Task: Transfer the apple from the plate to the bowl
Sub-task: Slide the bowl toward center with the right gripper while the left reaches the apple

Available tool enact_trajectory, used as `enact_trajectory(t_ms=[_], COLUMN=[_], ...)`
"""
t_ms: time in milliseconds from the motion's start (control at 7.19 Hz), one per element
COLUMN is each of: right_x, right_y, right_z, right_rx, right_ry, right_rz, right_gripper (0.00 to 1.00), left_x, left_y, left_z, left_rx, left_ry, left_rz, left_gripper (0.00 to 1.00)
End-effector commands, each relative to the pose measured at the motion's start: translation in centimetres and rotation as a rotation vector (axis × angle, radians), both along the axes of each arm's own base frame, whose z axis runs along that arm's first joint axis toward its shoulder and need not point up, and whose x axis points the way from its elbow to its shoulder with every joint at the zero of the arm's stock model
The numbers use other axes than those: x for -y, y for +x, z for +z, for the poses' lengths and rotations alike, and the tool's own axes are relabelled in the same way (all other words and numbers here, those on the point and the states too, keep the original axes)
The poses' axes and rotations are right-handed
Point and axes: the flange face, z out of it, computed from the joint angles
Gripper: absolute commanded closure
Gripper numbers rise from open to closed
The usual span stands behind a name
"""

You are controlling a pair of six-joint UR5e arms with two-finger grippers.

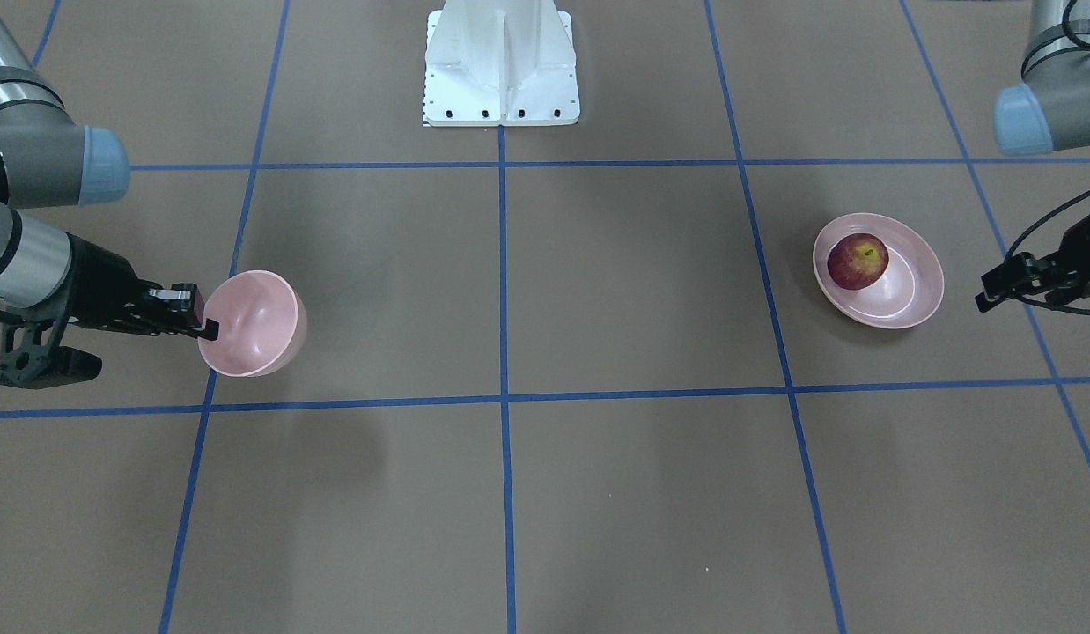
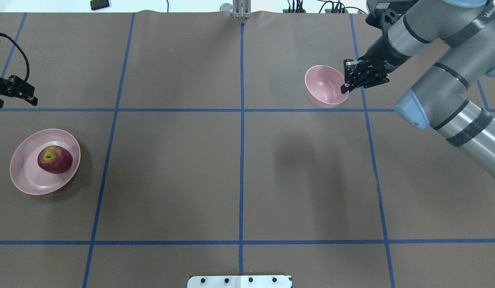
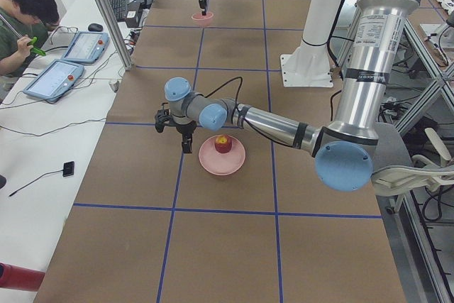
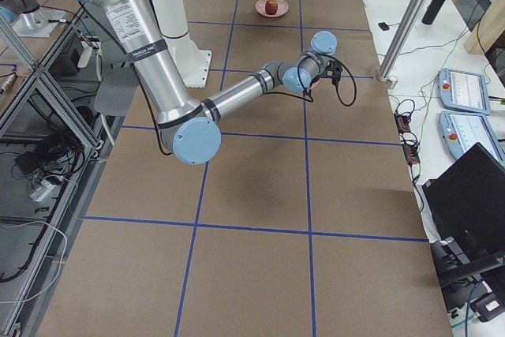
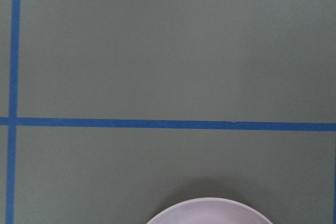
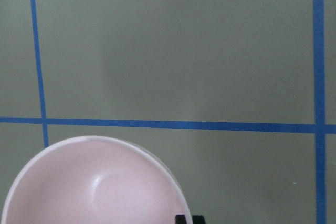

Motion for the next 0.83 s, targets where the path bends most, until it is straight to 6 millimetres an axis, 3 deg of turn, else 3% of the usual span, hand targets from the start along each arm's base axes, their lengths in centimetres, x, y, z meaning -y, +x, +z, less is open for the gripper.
enact_trajectory(t_ms=[0,278,696], right_x=[0.3,0.1,-0.1], right_y=[-3.2,-4.0,-4.4], right_z=[-4.8,-5.4,-5.5], right_rx=[-0.028,-0.034,-0.035], right_ry=[-0.009,-0.002,0.002], right_rz=[0.011,0.015,0.013], right_gripper=[1.0,1.0,1.0], left_x=[-1.5,-4.2,-6.6], left_y=[3.7,7.5,7.9], left_z=[-0.4,0.0,0.5], left_rx=[-0.008,0.006,0.039], left_ry=[-0.049,-0.094,-0.085], left_rz=[0.003,0.039,0.042], left_gripper=[0.02,0.02,0.02])
